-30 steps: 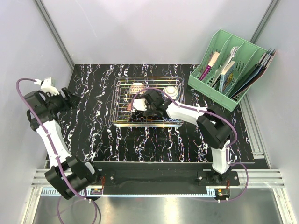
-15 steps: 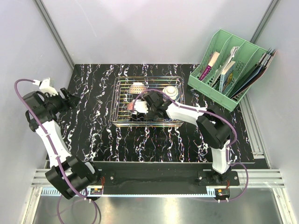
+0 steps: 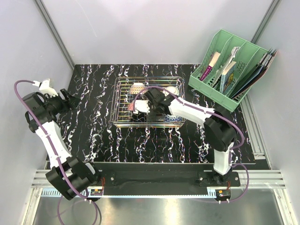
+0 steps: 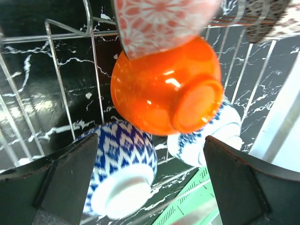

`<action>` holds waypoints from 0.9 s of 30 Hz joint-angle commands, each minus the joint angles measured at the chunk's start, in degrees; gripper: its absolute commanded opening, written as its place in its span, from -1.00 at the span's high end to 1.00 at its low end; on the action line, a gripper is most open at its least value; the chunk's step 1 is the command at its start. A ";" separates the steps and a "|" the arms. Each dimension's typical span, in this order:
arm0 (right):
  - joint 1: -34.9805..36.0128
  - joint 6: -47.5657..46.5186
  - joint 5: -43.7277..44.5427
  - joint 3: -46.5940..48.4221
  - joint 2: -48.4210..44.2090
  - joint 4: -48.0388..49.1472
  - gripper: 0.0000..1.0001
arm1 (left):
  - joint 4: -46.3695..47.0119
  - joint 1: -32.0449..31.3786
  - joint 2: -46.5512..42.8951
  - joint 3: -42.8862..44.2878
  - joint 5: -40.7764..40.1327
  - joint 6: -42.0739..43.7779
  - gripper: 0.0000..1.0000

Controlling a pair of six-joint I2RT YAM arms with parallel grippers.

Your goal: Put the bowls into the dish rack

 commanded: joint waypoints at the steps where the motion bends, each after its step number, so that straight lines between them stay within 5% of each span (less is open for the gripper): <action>1: -0.12 1.57 -2.31 4.36 -4.59 -5.51 -0.99 | 1.06 0.37 -1.47 1.08 2.32 0.41 -0.44; 27: -2.58 4.29 7.09 3.84 2.44 14.88 -1.00 | 0.88 1.16 -2.62 -1.20 2.76 2.43 -0.47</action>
